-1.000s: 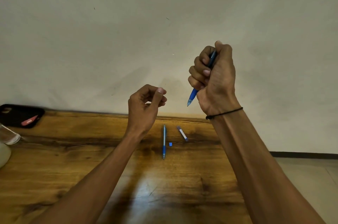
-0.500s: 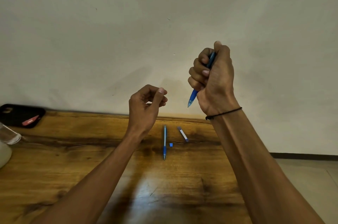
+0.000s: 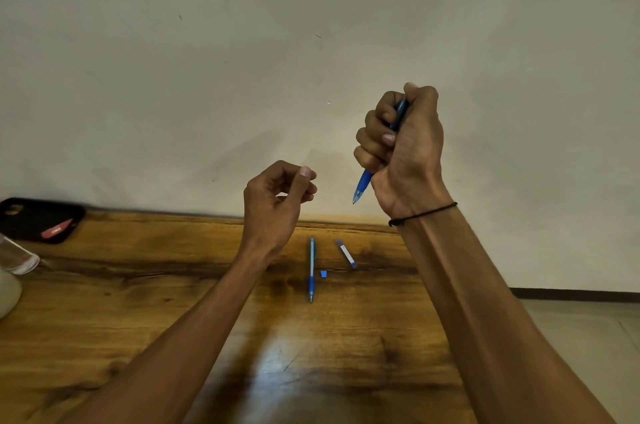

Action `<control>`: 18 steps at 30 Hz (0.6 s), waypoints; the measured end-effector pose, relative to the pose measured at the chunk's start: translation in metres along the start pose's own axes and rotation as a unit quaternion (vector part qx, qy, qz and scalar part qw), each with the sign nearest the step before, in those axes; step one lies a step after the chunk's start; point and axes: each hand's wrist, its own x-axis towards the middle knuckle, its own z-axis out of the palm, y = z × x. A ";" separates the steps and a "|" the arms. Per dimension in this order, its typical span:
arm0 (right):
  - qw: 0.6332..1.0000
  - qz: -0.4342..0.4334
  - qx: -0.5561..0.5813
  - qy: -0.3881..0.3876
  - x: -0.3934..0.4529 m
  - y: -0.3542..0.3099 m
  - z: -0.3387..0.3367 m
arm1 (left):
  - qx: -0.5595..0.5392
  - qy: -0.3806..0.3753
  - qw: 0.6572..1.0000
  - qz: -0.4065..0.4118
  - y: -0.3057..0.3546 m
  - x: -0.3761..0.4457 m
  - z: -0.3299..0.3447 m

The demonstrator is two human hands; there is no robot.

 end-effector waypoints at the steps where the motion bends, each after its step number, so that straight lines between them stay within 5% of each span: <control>1: 1.000 0.001 0.000 0.001 0.000 0.000 0.000 | 0.000 -0.001 1.000 0.001 0.000 0.000 0.000; 18: 1.000 -0.004 0.026 0.010 0.001 -0.003 -0.004 | -0.001 -0.002 1.000 0.000 -0.002 0.000 0.000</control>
